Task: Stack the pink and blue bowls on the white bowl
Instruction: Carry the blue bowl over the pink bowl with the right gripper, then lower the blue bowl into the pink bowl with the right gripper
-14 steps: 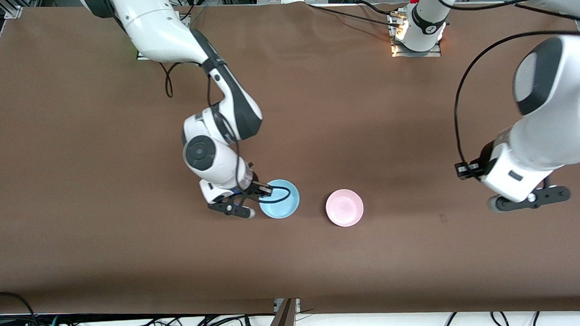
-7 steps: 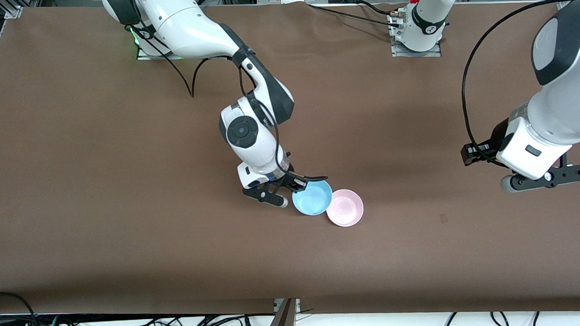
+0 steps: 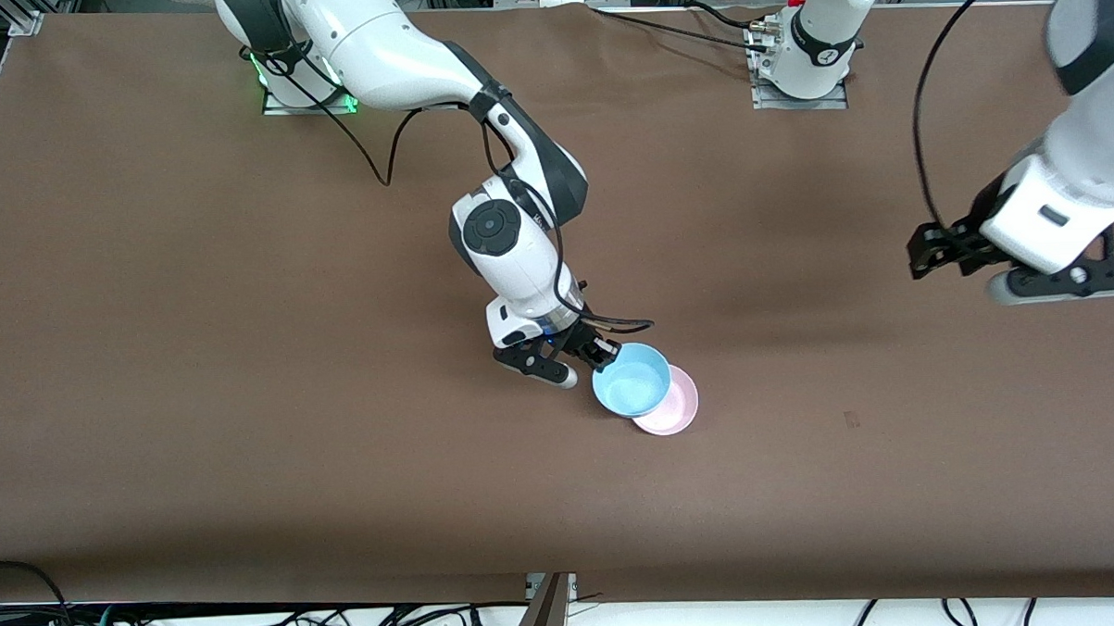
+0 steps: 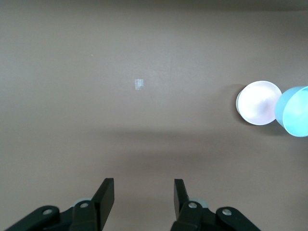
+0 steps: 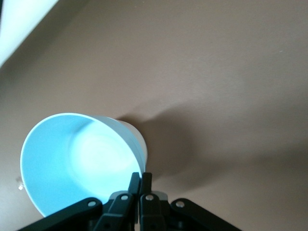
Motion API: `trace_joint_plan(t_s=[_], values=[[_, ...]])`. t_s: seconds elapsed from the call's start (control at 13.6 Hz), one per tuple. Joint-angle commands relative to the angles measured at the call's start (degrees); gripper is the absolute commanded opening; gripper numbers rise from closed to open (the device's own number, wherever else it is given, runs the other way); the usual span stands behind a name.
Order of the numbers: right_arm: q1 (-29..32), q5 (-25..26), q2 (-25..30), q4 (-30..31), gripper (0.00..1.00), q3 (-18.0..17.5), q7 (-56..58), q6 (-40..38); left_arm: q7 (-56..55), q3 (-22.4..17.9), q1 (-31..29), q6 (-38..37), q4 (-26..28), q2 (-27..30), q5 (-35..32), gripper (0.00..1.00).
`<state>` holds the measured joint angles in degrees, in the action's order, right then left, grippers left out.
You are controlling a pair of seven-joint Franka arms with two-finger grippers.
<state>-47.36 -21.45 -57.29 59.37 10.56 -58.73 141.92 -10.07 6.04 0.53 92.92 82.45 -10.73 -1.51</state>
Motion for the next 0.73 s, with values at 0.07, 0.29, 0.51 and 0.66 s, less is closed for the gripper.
trace_joint_plan(t_s=[0.07, 0.29, 0.51, 0.66], values=[[-1.9, -0.7, -3.4, -2.7, 0.0, 0.8, -6.2, 6.6, 3.4, 0.5, -0.8, 1.9, 4.8, 3.5, 1.3, 0.6], [-2.3, -0.7, -3.8, -3.3, 0.0, 0.8, -8.0, 8.1, 4.9, 0.4, -1.6, 2.0, 5.5, 4.3, 0.8, 0.66], [-3.1, -0.7, -5.4, -3.3, 0.0, 0.8, -8.5, 10.2, 9.1, 0.4, -3.3, 2.2, 5.5, 4.2, 0.8, 0.85], [-3.2, -0.7, -6.2, -3.3, 0.0, 0.8, -8.5, 10.4, 9.1, 0.4, -3.3, 2.2, 5.5, 4.2, 0.8, 0.93]])
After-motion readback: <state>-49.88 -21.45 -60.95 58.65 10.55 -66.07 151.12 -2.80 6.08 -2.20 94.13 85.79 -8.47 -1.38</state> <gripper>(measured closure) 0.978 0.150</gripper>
